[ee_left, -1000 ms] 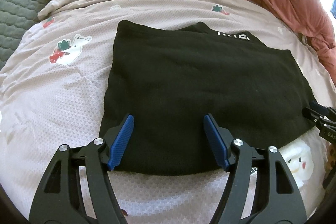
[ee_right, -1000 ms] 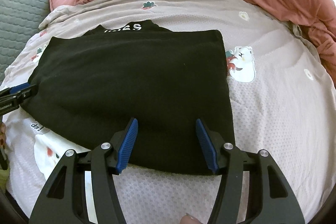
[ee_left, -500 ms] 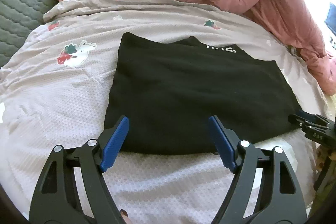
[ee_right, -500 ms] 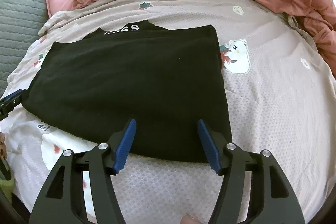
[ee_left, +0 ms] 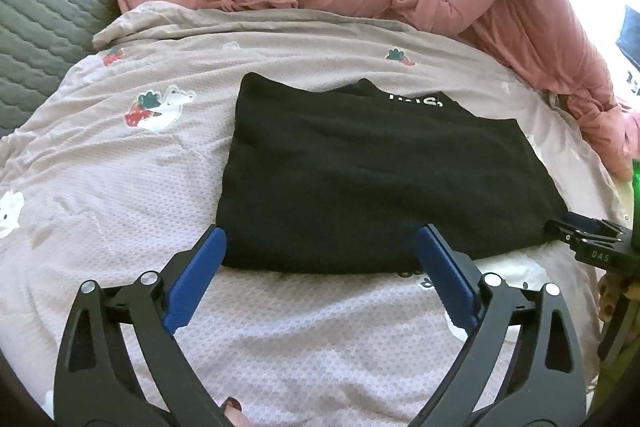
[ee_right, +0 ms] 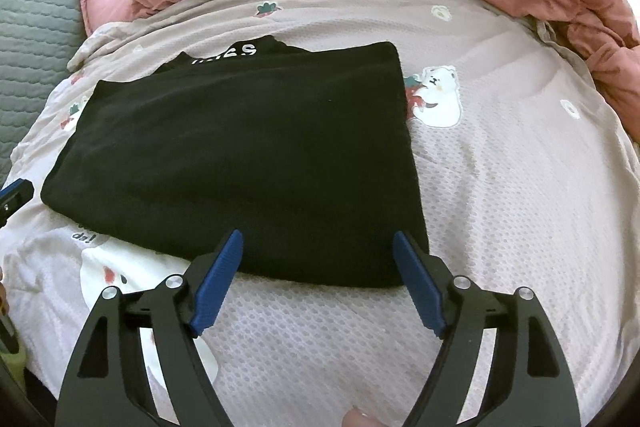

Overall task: Fold small clothes
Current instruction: 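Move both open tools back and toward the sweatshirt's side edge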

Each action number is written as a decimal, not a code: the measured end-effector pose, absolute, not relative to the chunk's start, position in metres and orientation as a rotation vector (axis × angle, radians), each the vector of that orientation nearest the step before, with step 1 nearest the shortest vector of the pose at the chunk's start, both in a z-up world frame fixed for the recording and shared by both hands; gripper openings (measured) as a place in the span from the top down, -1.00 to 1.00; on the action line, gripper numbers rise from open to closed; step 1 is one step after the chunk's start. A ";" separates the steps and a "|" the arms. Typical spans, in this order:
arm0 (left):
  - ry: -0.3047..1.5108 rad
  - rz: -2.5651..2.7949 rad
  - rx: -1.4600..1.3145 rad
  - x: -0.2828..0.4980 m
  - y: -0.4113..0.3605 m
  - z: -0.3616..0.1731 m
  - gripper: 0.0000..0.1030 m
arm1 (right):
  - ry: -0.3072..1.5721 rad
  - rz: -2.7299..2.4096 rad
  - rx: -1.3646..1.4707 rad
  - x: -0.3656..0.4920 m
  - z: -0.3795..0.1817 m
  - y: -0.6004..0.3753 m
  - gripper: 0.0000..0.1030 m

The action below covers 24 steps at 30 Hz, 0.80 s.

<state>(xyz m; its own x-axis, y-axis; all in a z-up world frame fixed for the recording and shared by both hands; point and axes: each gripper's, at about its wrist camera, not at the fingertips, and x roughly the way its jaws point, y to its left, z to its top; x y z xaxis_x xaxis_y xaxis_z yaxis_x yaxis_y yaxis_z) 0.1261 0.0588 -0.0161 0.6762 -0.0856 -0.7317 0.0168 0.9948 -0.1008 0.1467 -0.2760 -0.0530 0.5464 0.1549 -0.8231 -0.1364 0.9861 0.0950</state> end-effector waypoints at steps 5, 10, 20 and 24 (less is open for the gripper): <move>0.818 -0.051 -0.088 0.122 0.062 -0.013 -0.81 | 0.963 0.162 0.023 0.140 -0.047 -0.279 -0.68; 0.814 -0.026 -0.095 0.120 0.070 -0.013 -0.81 | 0.931 0.173 0.022 0.136 -0.036 -0.276 -0.80; 0.797 0.030 -0.120 0.122 0.088 -0.009 -0.81 | 0.824 0.280 -0.033 0.125 -0.004 -0.233 -0.90; 0.801 0.056 -0.124 0.126 0.097 -0.009 -0.81 | 0.807 0.348 -0.084 0.125 0.000 -0.199 -0.90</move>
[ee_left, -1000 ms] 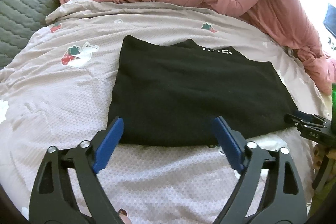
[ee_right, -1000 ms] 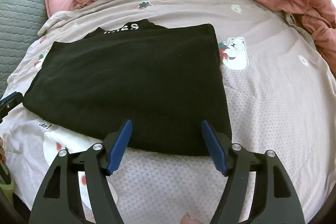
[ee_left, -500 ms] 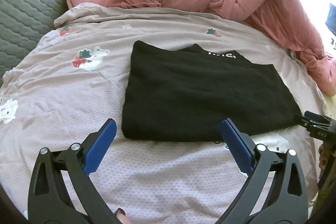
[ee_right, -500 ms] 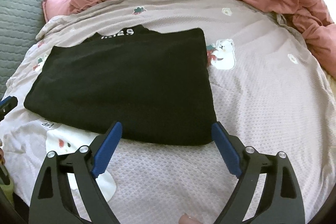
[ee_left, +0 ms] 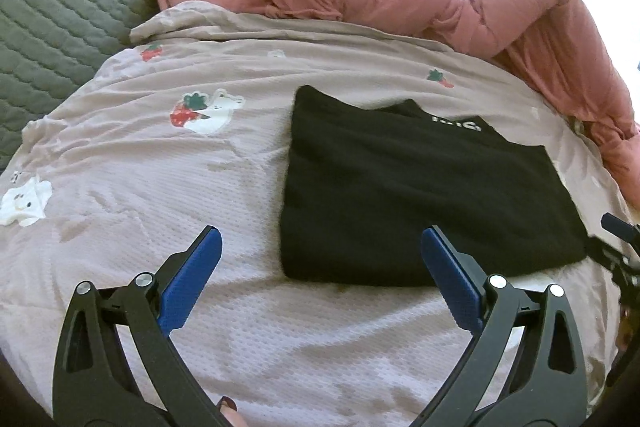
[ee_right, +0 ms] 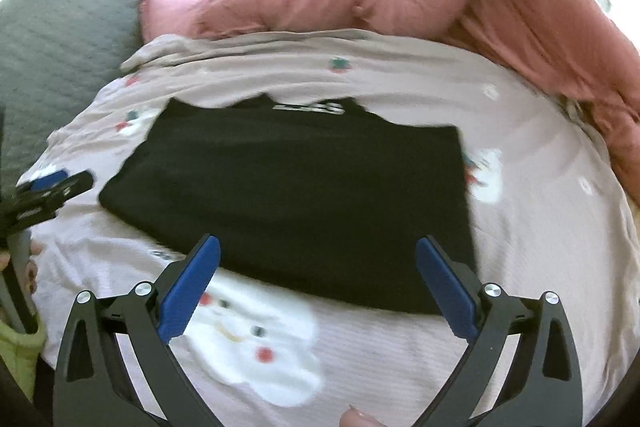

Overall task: Fold small clothes
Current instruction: 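Move both open tools back and toward the sweatshirt's side edge, then grasp the sweatshirt side edge with the right tool while the left tool grasps beside it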

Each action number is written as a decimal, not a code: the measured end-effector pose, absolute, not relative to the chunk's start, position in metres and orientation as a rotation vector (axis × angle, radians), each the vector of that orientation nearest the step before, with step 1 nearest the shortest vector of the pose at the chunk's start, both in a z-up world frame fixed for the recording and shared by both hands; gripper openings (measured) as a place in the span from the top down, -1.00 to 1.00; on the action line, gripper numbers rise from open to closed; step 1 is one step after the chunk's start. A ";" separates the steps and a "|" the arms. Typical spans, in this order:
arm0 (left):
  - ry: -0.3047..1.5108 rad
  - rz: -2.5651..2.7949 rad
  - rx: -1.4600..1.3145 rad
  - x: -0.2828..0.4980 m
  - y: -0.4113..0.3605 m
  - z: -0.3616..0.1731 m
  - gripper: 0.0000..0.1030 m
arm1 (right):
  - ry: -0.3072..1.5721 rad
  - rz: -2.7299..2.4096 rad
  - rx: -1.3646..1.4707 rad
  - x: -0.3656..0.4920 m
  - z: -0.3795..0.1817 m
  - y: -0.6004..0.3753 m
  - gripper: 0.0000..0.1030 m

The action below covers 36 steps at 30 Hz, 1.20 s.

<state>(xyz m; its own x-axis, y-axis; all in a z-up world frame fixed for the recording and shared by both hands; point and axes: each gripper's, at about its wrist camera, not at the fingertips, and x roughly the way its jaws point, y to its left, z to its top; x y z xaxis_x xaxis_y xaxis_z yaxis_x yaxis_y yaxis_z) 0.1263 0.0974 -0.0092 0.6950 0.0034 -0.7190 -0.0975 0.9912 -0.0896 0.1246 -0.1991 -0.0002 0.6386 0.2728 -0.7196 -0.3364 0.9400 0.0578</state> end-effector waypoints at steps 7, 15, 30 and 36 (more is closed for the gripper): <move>0.826 0.110 -0.167 0.145 0.121 -0.011 -0.81 | 0.814 0.484 -0.205 0.126 -0.015 -0.122 -0.90; 0.889 0.139 -0.269 0.180 0.152 -0.022 -0.81 | 0.802 0.549 -0.363 0.128 -0.038 -0.055 -0.90; 1.009 0.029 -0.528 0.272 0.178 -0.054 -0.81 | 0.756 0.466 -0.575 0.156 -0.074 -0.001 -0.89; 1.006 -0.069 -0.581 0.275 0.180 -0.060 -0.81 | 0.646 0.434 -0.573 0.163 -0.065 -0.001 -0.63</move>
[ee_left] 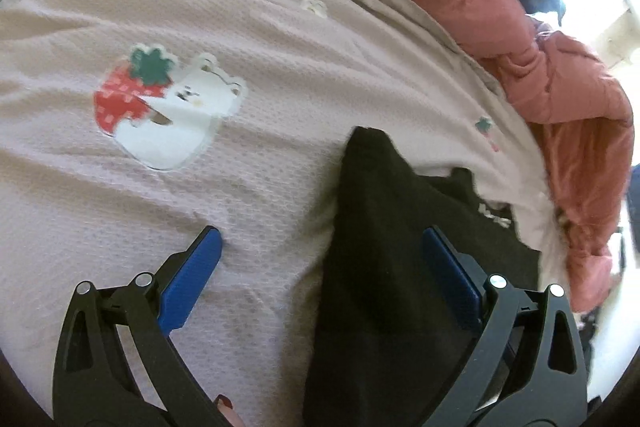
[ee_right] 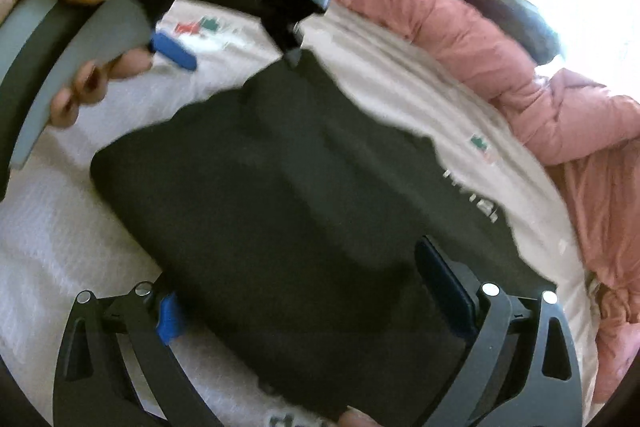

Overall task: Fold small clothes
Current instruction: 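Grasp the sweatshirt side edge with the right tool while the left tool grasps beside it, then fold the sweatshirt in half lengthwise with both tools, then open the left tool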

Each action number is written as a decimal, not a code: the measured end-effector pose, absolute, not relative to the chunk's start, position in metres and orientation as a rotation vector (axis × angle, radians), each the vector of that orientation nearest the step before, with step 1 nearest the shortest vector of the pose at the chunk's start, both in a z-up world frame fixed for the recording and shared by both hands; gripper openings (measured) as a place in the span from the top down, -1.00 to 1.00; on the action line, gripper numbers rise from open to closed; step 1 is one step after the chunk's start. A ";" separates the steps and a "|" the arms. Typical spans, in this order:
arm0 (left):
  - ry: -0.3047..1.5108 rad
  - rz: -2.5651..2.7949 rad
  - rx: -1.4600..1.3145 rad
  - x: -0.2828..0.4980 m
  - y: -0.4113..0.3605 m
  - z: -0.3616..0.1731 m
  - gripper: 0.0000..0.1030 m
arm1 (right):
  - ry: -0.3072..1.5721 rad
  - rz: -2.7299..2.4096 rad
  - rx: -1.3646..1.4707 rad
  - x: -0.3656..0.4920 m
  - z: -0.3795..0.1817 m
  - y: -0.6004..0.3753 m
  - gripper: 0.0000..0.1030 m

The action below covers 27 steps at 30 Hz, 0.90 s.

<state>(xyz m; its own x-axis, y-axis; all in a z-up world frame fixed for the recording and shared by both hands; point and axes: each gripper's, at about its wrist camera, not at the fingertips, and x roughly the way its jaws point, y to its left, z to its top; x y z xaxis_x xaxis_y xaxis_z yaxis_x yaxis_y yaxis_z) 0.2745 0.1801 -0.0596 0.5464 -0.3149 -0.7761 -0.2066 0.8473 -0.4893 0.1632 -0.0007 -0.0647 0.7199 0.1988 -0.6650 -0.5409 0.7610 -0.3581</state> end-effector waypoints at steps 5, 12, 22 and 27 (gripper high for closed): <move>1.011 -0.197 -0.706 0.277 0.174 -0.064 -0.81 | 0.619 0.534 -0.440 0.158 -0.044 -0.019 0.62; 1.031 -0.296 -0.783 0.281 0.157 -0.073 -0.81 | 0.625 0.557 -0.308 0.152 -0.024 -0.044 0.84; 0.994 -0.405 -0.806 0.274 0.109 -0.047 0.38 | 0.590 0.525 -0.238 0.144 -0.012 -0.077 0.86; 0.962 -0.390 -0.717 0.273 0.072 -0.013 0.48 | 0.567 0.491 -0.139 0.136 -0.003 -0.115 0.88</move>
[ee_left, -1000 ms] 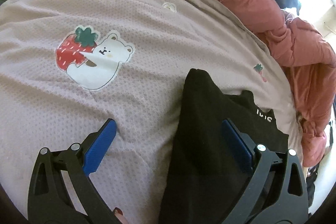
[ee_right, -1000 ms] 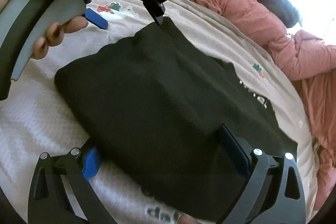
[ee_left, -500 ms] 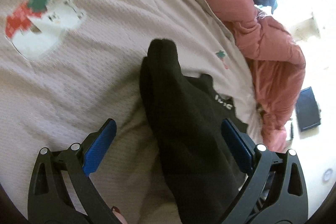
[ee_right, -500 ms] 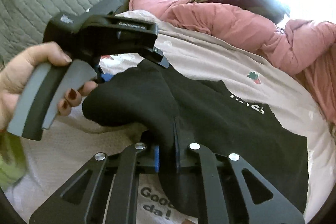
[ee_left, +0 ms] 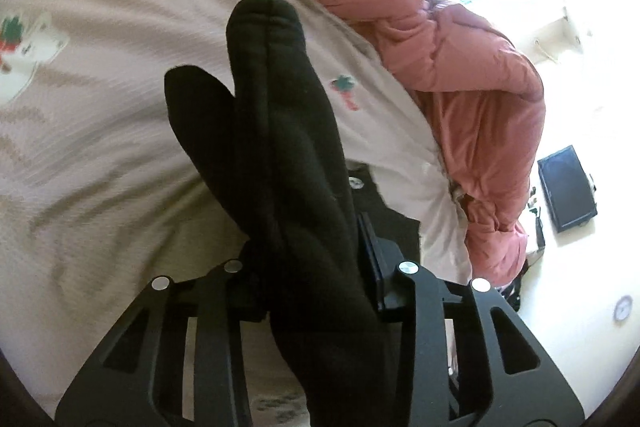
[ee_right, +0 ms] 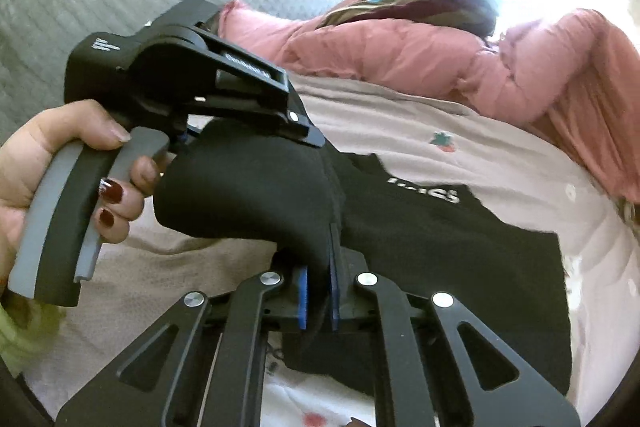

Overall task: Fold small clothes
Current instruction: 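Fold the sweatshirt in half lengthwise with both tools, then open the left tool, then press the folded bundle flat with the right tool and open it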

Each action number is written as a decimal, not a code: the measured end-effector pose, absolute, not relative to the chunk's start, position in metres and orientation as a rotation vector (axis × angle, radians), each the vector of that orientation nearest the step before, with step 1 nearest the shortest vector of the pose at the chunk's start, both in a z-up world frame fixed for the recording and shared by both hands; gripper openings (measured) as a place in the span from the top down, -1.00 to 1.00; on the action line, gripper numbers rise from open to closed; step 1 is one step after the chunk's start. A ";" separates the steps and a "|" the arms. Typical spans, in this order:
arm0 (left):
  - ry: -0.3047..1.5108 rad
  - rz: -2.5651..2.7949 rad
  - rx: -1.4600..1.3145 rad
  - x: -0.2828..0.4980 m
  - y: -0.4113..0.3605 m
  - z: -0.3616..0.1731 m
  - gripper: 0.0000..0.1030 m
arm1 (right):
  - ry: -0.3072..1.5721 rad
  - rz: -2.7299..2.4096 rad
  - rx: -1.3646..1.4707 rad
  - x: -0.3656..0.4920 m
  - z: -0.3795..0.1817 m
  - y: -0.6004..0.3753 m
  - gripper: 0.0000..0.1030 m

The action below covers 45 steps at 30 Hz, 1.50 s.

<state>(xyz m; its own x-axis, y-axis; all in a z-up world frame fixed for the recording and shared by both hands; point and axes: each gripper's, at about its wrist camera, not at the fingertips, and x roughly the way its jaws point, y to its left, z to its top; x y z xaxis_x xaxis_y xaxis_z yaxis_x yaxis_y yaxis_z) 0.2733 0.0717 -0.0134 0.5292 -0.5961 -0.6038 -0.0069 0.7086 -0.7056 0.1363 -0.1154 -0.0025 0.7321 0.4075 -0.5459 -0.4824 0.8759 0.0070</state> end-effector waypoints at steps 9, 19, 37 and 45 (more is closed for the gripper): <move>0.953 -0.422 -0.572 0.273 -0.016 0.028 0.48 | 0.534 0.414 0.001 0.119 0.006 -0.190 0.88; 1.042 -0.442 -0.477 0.281 -0.088 0.006 0.48 | 0.628 0.328 0.070 0.118 -0.024 -0.239 0.88; 1.062 -0.613 -0.459 0.265 -0.132 -0.018 -0.36 | 0.773 0.249 0.247 0.113 -0.062 -0.300 0.88; 0.943 -0.347 -0.309 0.246 -0.074 -0.018 -0.35 | 0.821 0.320 0.419 0.108 -0.067 -0.323 0.63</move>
